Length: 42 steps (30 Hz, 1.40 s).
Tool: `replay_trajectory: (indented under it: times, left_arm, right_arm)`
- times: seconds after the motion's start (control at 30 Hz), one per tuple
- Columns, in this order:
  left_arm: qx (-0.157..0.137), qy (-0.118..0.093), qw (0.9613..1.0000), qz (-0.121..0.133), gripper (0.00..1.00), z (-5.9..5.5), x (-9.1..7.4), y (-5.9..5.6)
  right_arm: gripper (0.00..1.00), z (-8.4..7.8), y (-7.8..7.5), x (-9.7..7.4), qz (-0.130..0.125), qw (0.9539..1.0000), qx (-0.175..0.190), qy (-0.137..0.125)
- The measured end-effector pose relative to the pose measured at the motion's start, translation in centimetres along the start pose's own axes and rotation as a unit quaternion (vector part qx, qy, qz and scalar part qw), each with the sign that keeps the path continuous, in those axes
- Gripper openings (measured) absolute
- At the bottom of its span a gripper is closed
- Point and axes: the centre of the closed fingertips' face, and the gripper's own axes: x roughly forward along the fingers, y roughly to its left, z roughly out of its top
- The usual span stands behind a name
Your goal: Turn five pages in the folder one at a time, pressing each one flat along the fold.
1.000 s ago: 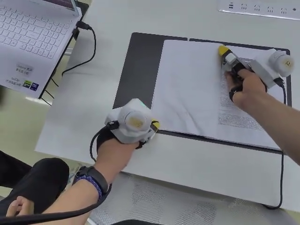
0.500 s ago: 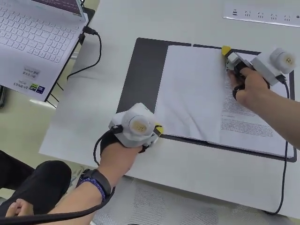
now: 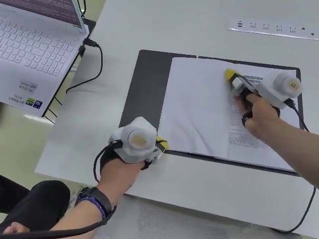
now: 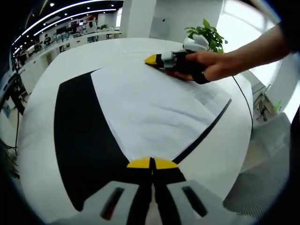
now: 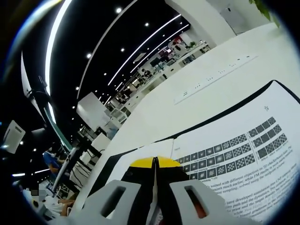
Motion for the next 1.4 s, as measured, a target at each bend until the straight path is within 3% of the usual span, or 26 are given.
replay_trajectory:
  times: [0.37, 0.73, 1.4]
  left_arm:
    - [-0.009, 0.000, 1.0000, -0.002, 0.00, 0.0, 0.0, 0.0]
    - [-0.009, -0.001, 1.0000, 0.000, 0.00, -0.1, 0.0, -0.1]
    - [-0.037, -0.015, 0.9992, -0.003, 0.00, -0.1, -0.1, 0.0]
  right_arm:
    - [0.00, -2.1, 1.1, -3.0, 0.023, 0.9996, -0.013, 0.004]
    - [0.00, -4.0, 1.4, -6.4, 0.028, 0.9996, 0.002, -0.006]
    - [0.00, -6.7, 2.5, -10.0, 0.036, 0.9993, 0.001, 0.007]
